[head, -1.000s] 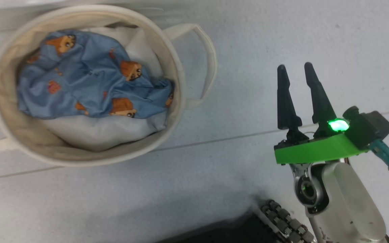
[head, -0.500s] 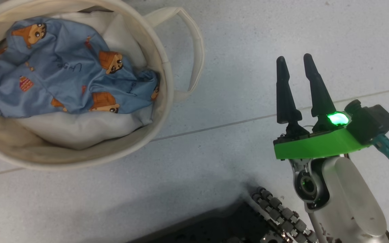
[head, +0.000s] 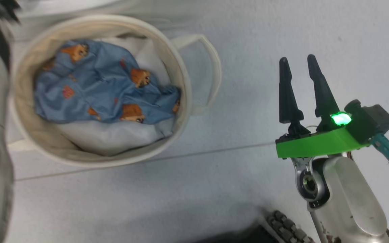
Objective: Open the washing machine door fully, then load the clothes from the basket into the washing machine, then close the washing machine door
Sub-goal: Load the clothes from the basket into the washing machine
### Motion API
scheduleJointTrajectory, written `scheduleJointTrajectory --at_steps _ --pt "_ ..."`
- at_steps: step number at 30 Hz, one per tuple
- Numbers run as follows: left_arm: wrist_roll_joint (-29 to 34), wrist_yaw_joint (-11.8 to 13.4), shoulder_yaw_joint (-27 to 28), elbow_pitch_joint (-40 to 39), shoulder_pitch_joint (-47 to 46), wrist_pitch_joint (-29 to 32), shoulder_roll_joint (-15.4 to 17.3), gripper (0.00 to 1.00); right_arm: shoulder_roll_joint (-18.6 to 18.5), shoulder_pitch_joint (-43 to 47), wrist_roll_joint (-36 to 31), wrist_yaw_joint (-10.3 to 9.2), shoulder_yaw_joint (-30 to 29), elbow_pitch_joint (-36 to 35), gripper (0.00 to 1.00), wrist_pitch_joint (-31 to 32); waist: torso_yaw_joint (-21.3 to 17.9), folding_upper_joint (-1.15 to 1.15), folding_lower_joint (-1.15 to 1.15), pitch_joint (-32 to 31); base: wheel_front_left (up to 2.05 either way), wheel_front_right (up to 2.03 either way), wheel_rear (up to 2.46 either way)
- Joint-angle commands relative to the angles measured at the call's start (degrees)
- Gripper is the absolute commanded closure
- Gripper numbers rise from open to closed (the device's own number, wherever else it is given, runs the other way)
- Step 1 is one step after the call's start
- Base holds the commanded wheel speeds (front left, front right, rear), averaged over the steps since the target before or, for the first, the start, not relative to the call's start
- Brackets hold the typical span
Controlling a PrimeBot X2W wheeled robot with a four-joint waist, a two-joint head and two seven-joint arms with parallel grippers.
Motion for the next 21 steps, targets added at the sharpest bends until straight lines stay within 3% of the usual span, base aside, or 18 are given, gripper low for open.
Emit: scheduleJointTrajectory --at_steps 1,3,12,21 --pt "-0.2 -0.4 0.1 -3.2 3.3 -0.2 1.1 0.00 -0.2 3.1 -0.9 0.00 0.4 -0.9 0.00 -0.3 2.8 0.00 0.00 -5.3 0.00 0.00 0.00" --pt "-0.2 -0.4 0.1 -3.2 3.3 -0.2 1.1 0.00 -0.2 3.1 -0.9 0.00 0.4 -0.9 0.00 -0.3 2.8 0.00 0.00 -5.3 0.00 0.00 0.00" --pt "-0.4 -2.2 -0.5 -10.4 23.5 -0.2 -3.5 0.00 -0.2 8.3 -2.7 0.00 -1.7 1.0 0.00 -0.3 6.2 0.00 0.00 -17.7 0.00 0.00 0.00" --pt "0.3 -3.4 -1.4 -22.6 42.0 -0.2 -7.0 0.00 -0.2 13.4 -4.6 0.00 -4.0 1.4 0.00 -0.3 8.9 0.00 0.00 -27.7 0.00 0.00 0.00"
